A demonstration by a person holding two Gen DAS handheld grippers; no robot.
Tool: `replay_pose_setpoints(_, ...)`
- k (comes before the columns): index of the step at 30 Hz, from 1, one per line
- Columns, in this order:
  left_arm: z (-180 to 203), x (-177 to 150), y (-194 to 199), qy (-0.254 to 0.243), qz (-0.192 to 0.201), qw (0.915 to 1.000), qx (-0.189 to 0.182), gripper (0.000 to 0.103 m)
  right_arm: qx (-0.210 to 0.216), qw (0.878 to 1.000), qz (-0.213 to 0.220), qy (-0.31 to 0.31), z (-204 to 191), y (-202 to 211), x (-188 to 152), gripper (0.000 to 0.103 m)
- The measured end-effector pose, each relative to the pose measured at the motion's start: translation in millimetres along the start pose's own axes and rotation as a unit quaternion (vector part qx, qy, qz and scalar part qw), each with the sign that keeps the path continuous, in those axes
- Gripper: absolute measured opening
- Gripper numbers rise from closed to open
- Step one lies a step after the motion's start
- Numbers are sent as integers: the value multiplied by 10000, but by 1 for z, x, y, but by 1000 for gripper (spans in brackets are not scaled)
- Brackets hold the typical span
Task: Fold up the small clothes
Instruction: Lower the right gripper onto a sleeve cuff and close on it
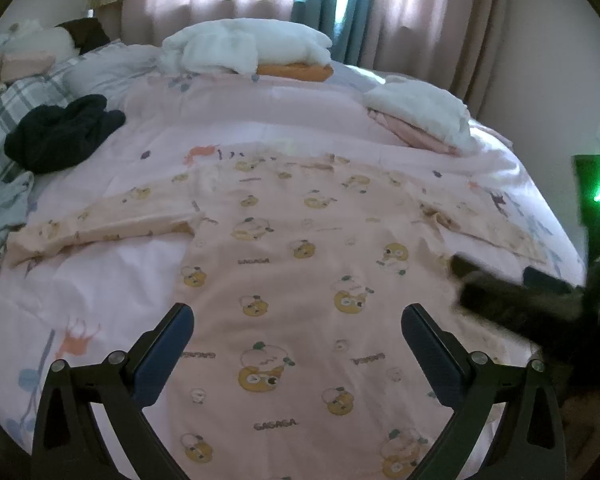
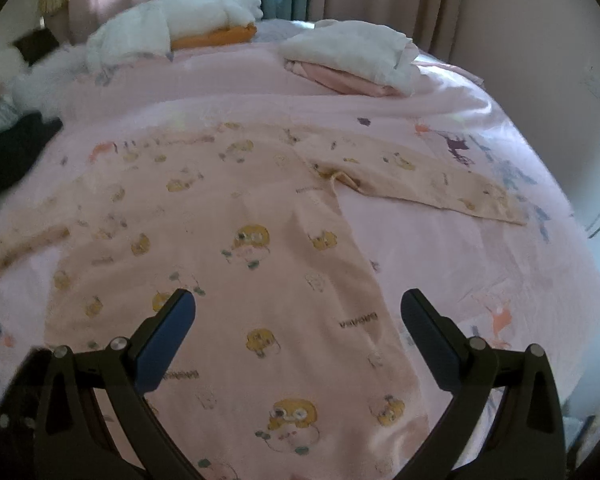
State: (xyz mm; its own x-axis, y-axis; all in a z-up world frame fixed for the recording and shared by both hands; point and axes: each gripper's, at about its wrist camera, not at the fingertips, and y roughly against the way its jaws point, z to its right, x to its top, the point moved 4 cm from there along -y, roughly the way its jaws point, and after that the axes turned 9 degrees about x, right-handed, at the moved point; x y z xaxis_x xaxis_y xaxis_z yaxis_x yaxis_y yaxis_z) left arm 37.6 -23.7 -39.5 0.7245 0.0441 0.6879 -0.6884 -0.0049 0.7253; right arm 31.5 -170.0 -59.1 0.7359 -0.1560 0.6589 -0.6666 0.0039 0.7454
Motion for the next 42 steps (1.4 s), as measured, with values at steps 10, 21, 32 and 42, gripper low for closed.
replay_pose_setpoints(10,12,0,-11,-89,177,9993,326,103,656,9851,1071,-1175,133,39,59,103)
replay_pose_setpoints(21,35,-5,-26,102,-88,9993,-340,103,958,9352,1076,-3235,324,-14,69,103)
replay_pose_setpoints(32,49,-12,-44,-39,-276,9992,-288,103,1523,8598,1522,-4630,398,-49,15,103)
replay_pose_setpoints(42,46,-12,-47,65,-343,9990,-267,103,1086,8933,1230,-4183,394,-66,29,75)
